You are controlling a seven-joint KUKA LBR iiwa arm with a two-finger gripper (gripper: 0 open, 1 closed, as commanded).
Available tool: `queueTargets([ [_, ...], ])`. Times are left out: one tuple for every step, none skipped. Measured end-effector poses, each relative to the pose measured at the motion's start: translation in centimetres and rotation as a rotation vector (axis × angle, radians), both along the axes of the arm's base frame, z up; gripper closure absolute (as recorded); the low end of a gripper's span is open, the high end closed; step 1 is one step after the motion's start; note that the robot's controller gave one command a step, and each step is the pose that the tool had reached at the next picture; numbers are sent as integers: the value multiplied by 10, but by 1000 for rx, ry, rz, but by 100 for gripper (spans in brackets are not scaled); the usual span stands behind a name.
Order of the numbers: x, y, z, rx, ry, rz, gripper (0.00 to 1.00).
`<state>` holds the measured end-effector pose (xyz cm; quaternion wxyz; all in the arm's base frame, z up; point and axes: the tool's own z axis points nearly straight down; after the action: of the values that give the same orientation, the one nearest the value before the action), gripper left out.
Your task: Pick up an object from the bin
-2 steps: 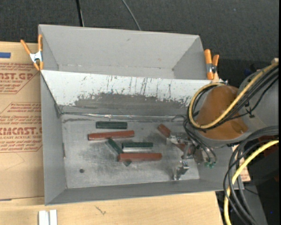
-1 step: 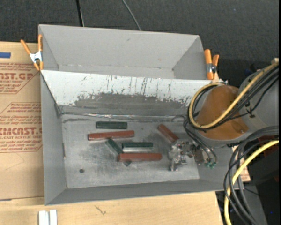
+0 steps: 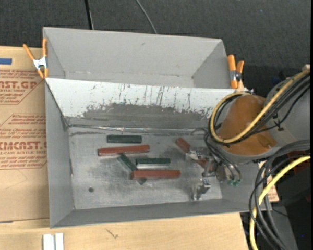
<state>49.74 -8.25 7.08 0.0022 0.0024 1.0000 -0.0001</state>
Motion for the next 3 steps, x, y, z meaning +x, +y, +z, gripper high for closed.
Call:
queueTargets([
  [0, 0, 0, 0, 0, 0, 0],
  [1, 66, 7, 1, 4, 108, 100],
  [1, 66, 7, 1, 4, 108, 100],
])
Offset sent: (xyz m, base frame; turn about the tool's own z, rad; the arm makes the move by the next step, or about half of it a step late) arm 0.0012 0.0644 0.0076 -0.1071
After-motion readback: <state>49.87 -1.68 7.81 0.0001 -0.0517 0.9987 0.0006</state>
